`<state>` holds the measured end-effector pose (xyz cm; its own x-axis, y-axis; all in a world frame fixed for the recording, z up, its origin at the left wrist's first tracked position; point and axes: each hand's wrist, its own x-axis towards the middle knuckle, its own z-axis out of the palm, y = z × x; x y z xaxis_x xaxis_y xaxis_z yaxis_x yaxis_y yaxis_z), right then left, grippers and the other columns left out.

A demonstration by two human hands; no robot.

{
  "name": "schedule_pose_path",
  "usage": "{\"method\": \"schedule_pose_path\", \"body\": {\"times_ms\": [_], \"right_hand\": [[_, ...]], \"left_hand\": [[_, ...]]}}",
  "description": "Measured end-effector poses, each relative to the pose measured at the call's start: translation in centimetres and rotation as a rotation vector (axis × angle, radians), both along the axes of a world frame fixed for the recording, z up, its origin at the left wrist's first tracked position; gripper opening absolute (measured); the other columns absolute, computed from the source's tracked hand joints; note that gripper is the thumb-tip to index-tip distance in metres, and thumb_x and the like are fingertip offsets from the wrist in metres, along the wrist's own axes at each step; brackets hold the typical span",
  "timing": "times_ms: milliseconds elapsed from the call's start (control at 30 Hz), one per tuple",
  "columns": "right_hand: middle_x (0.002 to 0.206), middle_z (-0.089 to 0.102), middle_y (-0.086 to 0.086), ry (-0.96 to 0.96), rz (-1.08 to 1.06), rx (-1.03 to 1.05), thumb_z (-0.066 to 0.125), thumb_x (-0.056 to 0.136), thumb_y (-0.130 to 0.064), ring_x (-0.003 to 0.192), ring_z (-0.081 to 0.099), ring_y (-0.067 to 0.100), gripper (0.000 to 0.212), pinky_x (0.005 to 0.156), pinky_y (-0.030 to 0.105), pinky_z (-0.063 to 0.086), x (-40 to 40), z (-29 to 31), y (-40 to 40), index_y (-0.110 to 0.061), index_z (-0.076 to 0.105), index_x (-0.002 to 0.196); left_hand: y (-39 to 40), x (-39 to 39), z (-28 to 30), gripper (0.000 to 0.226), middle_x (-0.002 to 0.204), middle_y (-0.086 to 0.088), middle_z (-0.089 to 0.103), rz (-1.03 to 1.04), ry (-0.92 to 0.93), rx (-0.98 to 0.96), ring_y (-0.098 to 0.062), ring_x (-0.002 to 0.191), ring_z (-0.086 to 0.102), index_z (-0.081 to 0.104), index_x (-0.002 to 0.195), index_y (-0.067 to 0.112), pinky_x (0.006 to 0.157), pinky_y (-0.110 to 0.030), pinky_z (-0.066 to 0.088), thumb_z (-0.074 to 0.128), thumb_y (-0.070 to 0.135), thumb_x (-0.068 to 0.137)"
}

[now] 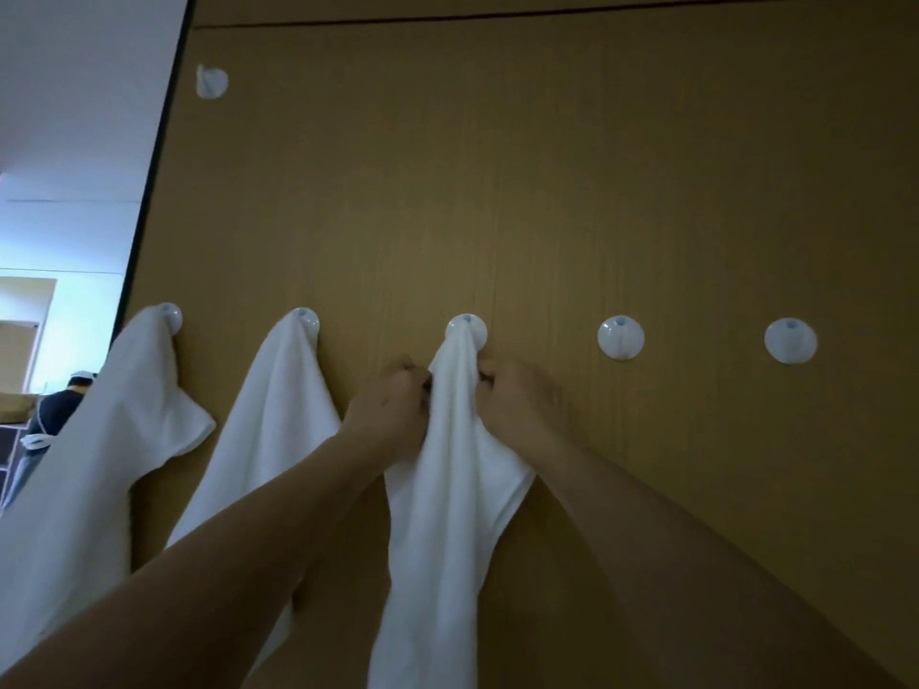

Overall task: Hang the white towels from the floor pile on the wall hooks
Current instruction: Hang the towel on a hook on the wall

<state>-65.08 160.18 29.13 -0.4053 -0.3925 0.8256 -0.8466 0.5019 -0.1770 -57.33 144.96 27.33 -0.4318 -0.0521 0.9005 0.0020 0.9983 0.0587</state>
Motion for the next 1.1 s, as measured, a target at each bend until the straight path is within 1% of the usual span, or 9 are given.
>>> {"method": "schedule_pose_path", "body": {"times_ms": [133, 233, 367, 567, 800, 867, 933, 1000, 1100], "right_hand": [[0.101, 0.051, -0.004, 0.139, -0.209, 0.020, 0.047, 0.093, -0.041, 0.098, 0.048, 0.020, 0.023, 0.081, 0.036, 0.041, 0.2, -3.7, -0.8, -0.024, 0.061, 0.089], [0.104, 0.050, -0.001, 0.205, -0.254, 0.038, 0.051, 0.094, -0.032, 0.099, 0.043, 0.019, 0.017, 0.081, 0.033, 0.037, 0.5, -5.4, -0.1, -0.022, 0.064, 0.094], [0.085, 0.069, 0.001, -0.340, 0.234, -0.234, 0.060, 0.092, -0.019, 0.077, 0.064, 0.015, 0.012, 0.067, 0.028, 0.051, 2.7, -5.9, 0.0, -0.011, 0.069, 0.094], [0.114, 0.067, -0.001, -0.712, 0.182, -0.361, 0.044, 0.100, -0.032, 0.101, 0.064, 0.016, 0.035, 0.087, 0.033, 0.053, 5.5, -5.1, -0.1, -0.019, 0.060, 0.129], [0.125, 0.060, -0.006, -0.568, -0.126, -0.362, 0.051, 0.095, -0.037, 0.102, 0.061, 0.012, 0.039, 0.077, 0.019, 0.046, 11.2, -6.7, -0.3, -0.024, 0.059, 0.131], [0.123, 0.062, -0.002, -0.542, -0.202, -0.353, 0.055, 0.093, -0.029, 0.085, 0.062, 0.003, 0.043, 0.064, 0.007, 0.043, 13.2, -7.3, 0.5, -0.024, 0.057, 0.135], [0.109, 0.067, -0.001, -0.516, -0.281, -0.284, 0.056, 0.091, -0.025, 0.069, 0.060, 0.002, 0.044, 0.058, 0.011, 0.043, 15.6, -7.6, 1.8, -0.025, 0.057, 0.135], [0.101, 0.065, 0.000, -0.462, -0.402, -0.226, 0.056, 0.090, -0.027, 0.075, 0.062, 0.009, 0.045, 0.068, 0.020, 0.047, 18.5, -7.4, 3.7, -0.027, 0.056, 0.136], [0.120, 0.064, -0.002, -0.340, -0.691, -0.105, 0.055, 0.090, -0.039, 0.105, 0.062, 0.016, 0.048, 0.082, 0.023, 0.043, 23.5, -7.0, 7.6, -0.033, 0.052, 0.138]], "left_hand": [[2.2, -0.3, -1.4, 0.032, 0.066, 0.011, 0.043, -0.182, 0.020, 0.100, -0.008, 0.065, 0.040, 0.048, 0.063, 0.022, 0.066, -0.028, 0.032, 0.056, 0.017, 0.093], [1.7, 0.2, -2.4, 0.018, 0.090, -0.001, 0.052, -0.013, 0.042, 0.073, -0.020, 0.088, 0.046, 0.066, 0.083, 0.009, 0.075, -0.037, 0.040, 0.054, 0.021, 0.090], [1.1, 1.5, -3.6, 0.019, 0.093, -0.001, 0.069, -0.288, -0.115, 0.183, -0.016, 0.083, 0.062, 0.069, 0.105, 0.016, 0.073, -0.029, 0.049, 0.052, 0.018, 0.096], [-1.2, 2.6, -4.3, 0.033, 0.119, -0.001, 0.064, -0.481, -0.223, 0.408, -0.015, 0.101, 0.057, 0.061, 0.125, 0.017, 0.086, -0.027, 0.042, 0.039, 0.024, 0.102], [-3.6, 4.6, -3.9, 0.035, 0.113, -0.003, 0.067, -0.522, -0.064, 0.226, -0.016, 0.093, 0.061, 0.059, 0.128, 0.016, 0.078, -0.025, 0.045, 0.047, 0.019, 0.095], [-3.0, 5.6, -3.5, 0.032, 0.112, -0.002, 0.066, -0.539, 0.020, 0.190, -0.016, 0.090, 0.060, 0.062, 0.123, 0.016, 0.074, -0.026, 0.047, 0.048, 0.019, 0.094], [-1.3, 7.0, -3.0, 0.032, 0.116, -0.004, 0.063, -0.593, 0.024, 0.177, -0.019, 0.093, 0.060, 0.062, 0.123, 0.017, 0.076, -0.032, 0.050, 0.049, 0.019, 0.094], [1.2, 8.7, -2.9, 0.033, 0.121, -0.005, 0.063, -0.657, 0.010, 0.109, -0.023, 0.101, 0.060, 0.063, 0.123, 0.017, 0.081, -0.036, 0.052, 0.049, 0.019, 0.093], [5.7, 11.6, -3.0, 0.035, 0.123, -0.003, 0.061, -0.751, -0.009, 0.040, -0.023, 0.109, 0.056, 0.062, 0.124, 0.020, 0.082, -0.035, 0.049, 0.049, 0.022, 0.092]]}}
